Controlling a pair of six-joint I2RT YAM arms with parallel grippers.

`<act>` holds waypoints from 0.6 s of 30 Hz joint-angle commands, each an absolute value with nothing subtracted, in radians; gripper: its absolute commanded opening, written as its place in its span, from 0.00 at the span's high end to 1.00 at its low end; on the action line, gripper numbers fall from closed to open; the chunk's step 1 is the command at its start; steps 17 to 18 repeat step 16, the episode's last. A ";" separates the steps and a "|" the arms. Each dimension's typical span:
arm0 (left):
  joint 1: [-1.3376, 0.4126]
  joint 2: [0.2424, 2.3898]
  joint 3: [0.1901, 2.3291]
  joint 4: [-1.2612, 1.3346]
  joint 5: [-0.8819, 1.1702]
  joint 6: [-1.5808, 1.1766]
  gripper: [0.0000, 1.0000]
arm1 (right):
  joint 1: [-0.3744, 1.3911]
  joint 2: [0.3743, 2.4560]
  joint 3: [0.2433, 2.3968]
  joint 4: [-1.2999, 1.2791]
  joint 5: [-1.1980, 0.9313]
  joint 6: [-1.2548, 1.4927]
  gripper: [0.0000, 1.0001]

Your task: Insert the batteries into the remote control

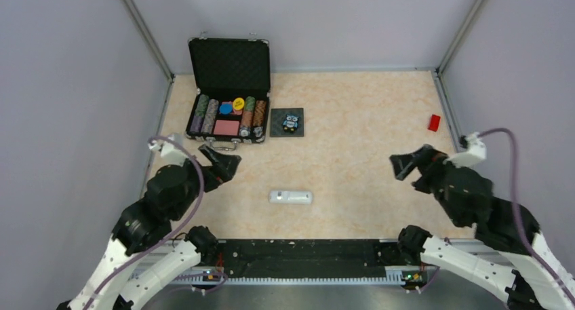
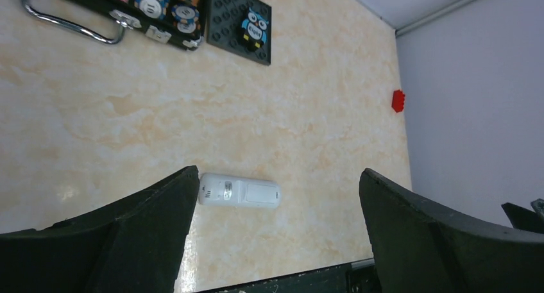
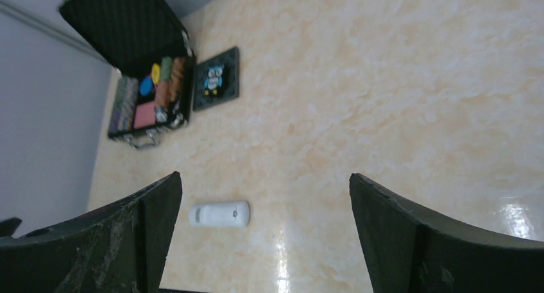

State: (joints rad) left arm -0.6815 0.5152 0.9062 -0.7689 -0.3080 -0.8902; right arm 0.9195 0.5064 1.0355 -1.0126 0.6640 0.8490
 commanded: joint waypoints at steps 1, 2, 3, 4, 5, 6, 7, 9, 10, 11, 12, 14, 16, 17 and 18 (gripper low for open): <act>-0.678 0.414 0.991 -1.009 -0.451 -0.854 0.01 | 0.913 0.374 1.147 -1.177 0.869 0.848 0.01; -0.678 0.390 0.996 -1.030 -0.463 -0.855 0.01 | 0.913 0.352 1.161 -1.187 0.880 0.838 0.01; -0.678 0.361 0.998 -1.048 -0.474 -0.862 0.01 | 0.911 0.333 1.175 -1.196 0.891 0.831 0.01; -0.678 0.342 1.000 -1.066 -0.484 -0.872 0.01 | 0.912 0.320 1.191 -1.206 0.897 0.825 0.01; -0.678 0.323 0.999 -1.083 -0.493 -0.884 0.01 | 0.912 0.311 1.206 -1.216 0.901 0.821 0.01; -0.678 0.307 0.998 -1.090 -0.499 -0.892 0.01 | 0.912 0.305 1.219 -1.226 0.905 0.817 0.01; -0.678 0.294 0.997 -1.097 -0.502 -0.898 0.01 | 0.912 0.300 1.233 -1.238 0.909 0.816 0.01; -0.678 0.275 0.996 -1.106 -0.511 -0.910 0.01 | 0.912 0.294 1.251 -1.247 0.914 0.808 0.01; -0.678 0.267 0.997 -1.109 -0.513 -0.913 0.01 | 0.912 0.291 1.256 -1.248 0.916 0.804 0.01; -0.678 0.262 0.997 -1.107 -0.511 -0.914 0.01 | 0.912 0.290 1.261 -1.248 0.917 0.803 0.01; -0.678 0.253 0.994 -1.099 -0.506 -0.907 0.01 | 0.913 0.288 1.267 -1.248 0.914 0.803 0.01; -0.678 0.253 0.997 -1.103 -0.512 -0.913 0.01 | 0.912 0.291 1.277 -1.248 0.908 0.800 0.01; -0.678 0.253 1.006 -1.104 -0.511 -0.913 0.01 | 0.913 0.293 1.277 -1.248 0.904 0.803 0.01; -0.678 0.253 1.006 -1.104 -0.511 -0.913 0.01 | 0.913 0.293 1.277 -1.248 0.904 0.803 0.01; -0.678 0.253 1.006 -1.104 -0.511 -0.913 0.01 | 0.913 0.293 1.277 -1.248 0.904 0.803 0.01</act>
